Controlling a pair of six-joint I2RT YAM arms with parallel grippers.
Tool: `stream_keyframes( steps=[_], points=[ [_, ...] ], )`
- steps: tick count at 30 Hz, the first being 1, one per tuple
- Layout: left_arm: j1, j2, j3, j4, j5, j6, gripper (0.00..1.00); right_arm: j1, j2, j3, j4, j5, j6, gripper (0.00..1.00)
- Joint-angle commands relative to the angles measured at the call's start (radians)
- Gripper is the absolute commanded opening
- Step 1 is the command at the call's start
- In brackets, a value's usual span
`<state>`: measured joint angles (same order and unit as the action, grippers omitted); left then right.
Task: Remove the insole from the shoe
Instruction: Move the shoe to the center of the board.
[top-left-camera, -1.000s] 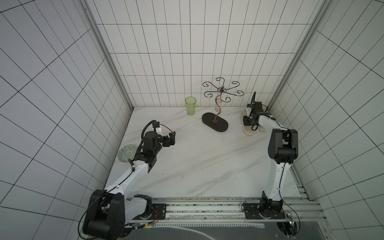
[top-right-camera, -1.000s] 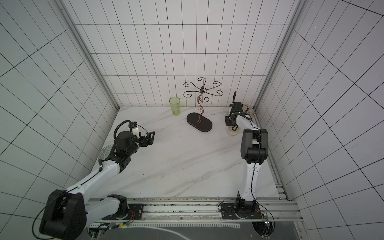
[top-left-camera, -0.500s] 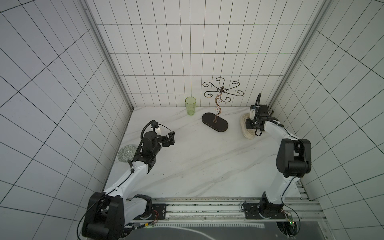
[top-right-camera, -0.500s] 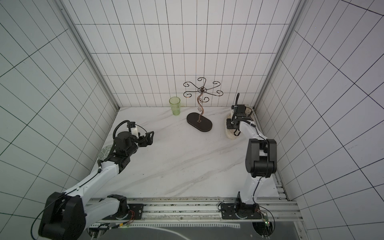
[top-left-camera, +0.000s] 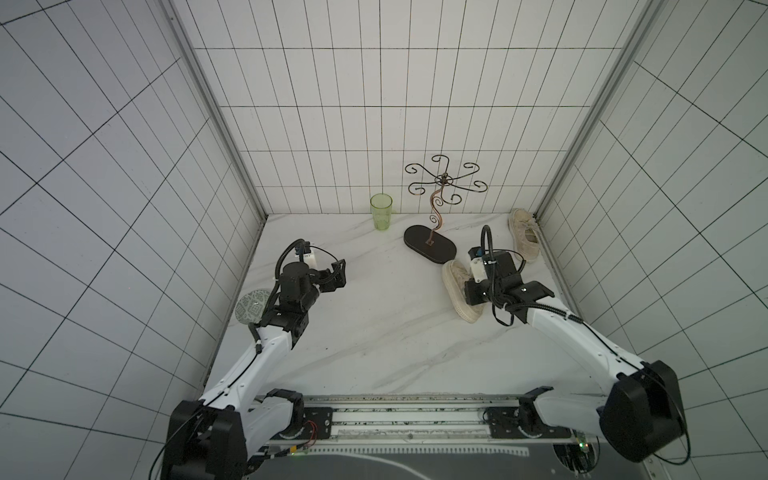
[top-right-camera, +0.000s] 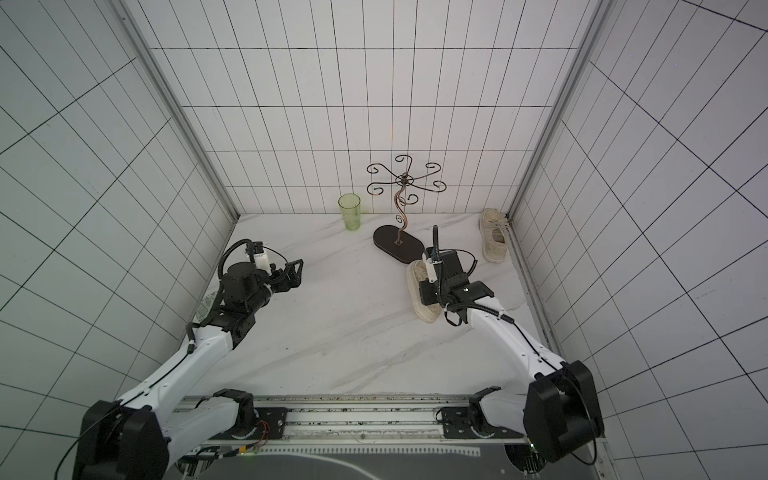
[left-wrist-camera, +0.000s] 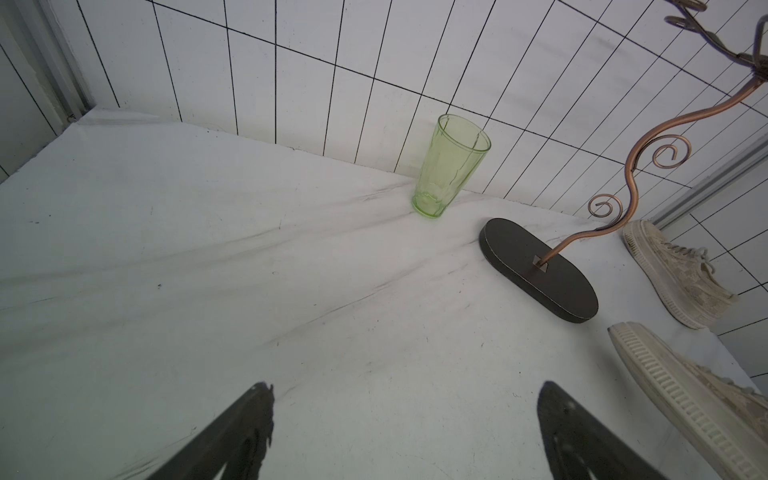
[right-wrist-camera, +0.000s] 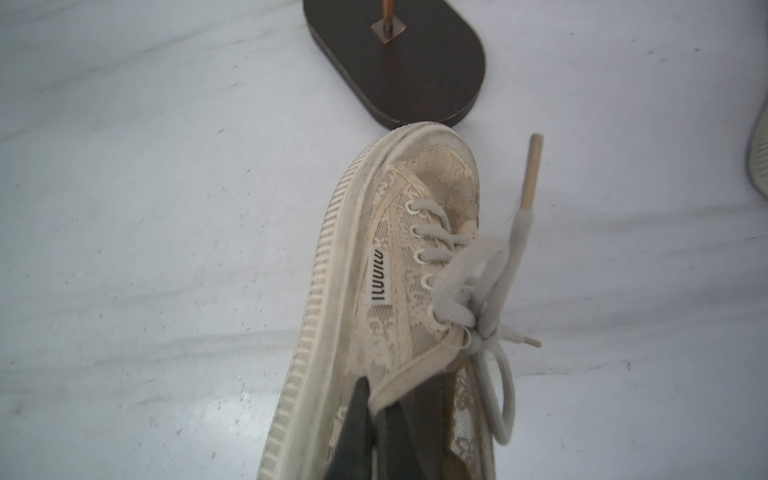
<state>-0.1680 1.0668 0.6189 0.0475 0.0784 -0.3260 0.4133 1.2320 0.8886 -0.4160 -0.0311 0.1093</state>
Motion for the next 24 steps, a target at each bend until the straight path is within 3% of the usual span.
stream_keyframes(
  steps=[1, 6, 12, 17, 24],
  points=[
    [0.005, -0.008, 0.022, -0.017, -0.005, -0.016, 0.98, 0.087, -0.038, -0.04, 0.055, 0.039, 0.01, 0.0],
    [0.004, -0.011, 0.015, -0.028, -0.002, -0.026, 0.98, 0.257, 0.093, 0.043, 0.144, 0.083, -0.126, 0.0],
    [0.005, -0.011, 0.003, -0.031, 0.016, -0.049, 0.98, 0.369, 0.246, 0.126, 0.254, 0.102, -0.345, 0.0],
    [0.004, -0.018, -0.02, -0.034, 0.038, -0.064, 0.98, 0.43, 0.236, 0.001, 0.396, 0.087, -0.595, 0.0],
    [-0.005, -0.034, -0.056, -0.047, 0.066, -0.079, 0.98, 0.433, 0.155, -0.184, 0.524, -0.074, -0.765, 0.0]
  ],
)
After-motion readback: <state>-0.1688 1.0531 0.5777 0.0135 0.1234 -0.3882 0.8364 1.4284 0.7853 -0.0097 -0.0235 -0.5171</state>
